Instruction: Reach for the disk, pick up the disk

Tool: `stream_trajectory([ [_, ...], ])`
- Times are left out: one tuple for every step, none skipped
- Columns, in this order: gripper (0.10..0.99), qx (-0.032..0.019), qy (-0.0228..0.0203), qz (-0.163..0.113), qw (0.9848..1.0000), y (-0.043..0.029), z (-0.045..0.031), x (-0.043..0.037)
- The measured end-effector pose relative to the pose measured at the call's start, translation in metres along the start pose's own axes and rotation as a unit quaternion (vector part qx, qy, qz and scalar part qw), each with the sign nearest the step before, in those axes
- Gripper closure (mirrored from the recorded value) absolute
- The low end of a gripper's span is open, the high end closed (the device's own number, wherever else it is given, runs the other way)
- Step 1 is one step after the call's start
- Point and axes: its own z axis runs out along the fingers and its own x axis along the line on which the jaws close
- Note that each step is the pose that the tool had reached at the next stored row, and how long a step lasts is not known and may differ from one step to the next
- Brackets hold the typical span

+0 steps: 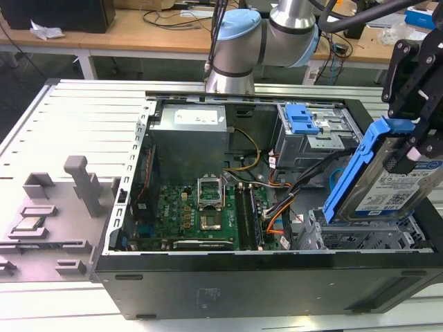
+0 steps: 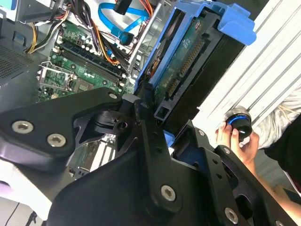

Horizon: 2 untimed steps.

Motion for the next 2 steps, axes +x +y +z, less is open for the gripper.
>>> stream_trajectory([
  [0.718,0.0000,0.0000,0.000,1.0000,0.0000,0.0000,0.0000],
  [0.718,0.0000,0.0000,0.000,1.0000,0.0000,0.0000,0.0000],
])
